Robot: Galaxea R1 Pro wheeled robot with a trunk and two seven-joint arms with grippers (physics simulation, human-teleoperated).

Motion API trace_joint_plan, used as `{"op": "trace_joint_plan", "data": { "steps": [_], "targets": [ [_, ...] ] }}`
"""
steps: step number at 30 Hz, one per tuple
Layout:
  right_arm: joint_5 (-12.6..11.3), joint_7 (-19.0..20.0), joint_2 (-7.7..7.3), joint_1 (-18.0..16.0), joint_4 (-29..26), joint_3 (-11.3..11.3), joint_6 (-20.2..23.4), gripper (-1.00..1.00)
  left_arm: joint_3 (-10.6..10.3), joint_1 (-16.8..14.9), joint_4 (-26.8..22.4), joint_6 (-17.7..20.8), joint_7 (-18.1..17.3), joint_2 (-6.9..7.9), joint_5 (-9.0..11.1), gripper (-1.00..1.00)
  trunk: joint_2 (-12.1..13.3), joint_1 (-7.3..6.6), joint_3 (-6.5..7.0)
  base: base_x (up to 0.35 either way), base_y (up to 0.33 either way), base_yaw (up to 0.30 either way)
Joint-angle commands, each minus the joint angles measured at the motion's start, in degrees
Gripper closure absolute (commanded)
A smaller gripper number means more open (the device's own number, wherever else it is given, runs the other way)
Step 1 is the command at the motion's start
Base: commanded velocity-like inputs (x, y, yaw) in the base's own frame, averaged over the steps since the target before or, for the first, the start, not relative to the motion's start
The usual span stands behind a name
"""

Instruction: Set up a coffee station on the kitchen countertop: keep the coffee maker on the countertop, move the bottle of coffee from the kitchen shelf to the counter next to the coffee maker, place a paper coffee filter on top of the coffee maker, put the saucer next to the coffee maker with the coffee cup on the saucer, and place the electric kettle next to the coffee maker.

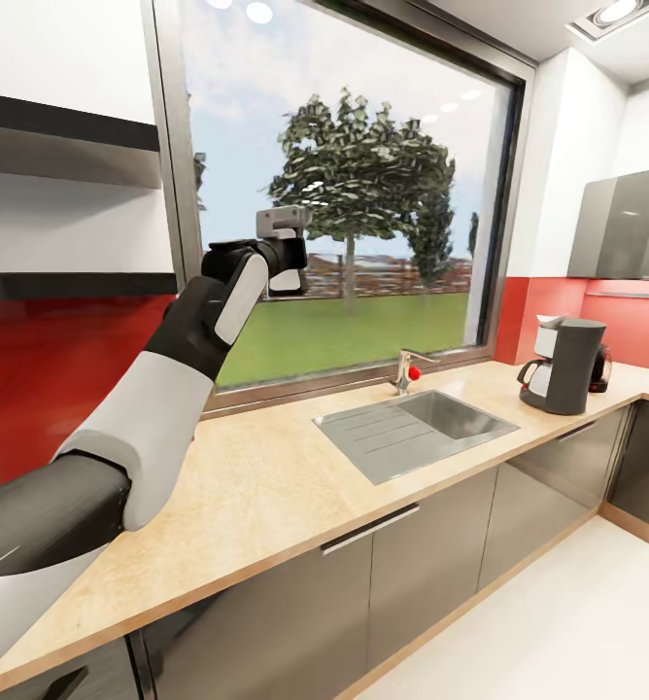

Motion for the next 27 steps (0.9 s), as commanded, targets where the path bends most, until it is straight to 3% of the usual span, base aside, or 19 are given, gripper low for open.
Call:
{"op": "trace_joint_plan", "data": {
  "steps": [1, 9, 27],
  "targets": [
    [-0.2, 0.2, -0.01, -0.1, 0.1, 0.0, -0.2, -1.0, -0.1, -0.1, 0.0, 0.2, 0.4, 0.0, 0.5, 1.0, -0.1, 0.02, -0.1, 0.0, 0.0, 0.0],
    [-0.1, 0.2, 0.13, 0.0, 0.1, 0.0, -0.1, -1.0, -0.1, -0.1, 0.0, 0.2, 0.4, 0.0, 0.5, 1.0, -0.1, 0.02, -0.1, 0.028, -0.121, -0.051],
    [-0.1, 0.2, 0.14, 0.0, 0.1, 0.0, -0.2, -1.0, -0.1, 0.0, 0.0, 0.2, 0.4, 0.0, 0.5, 1.0, -0.1, 0.02, 0.1, 0.004, -0.014, -0.24]
  ]
}}
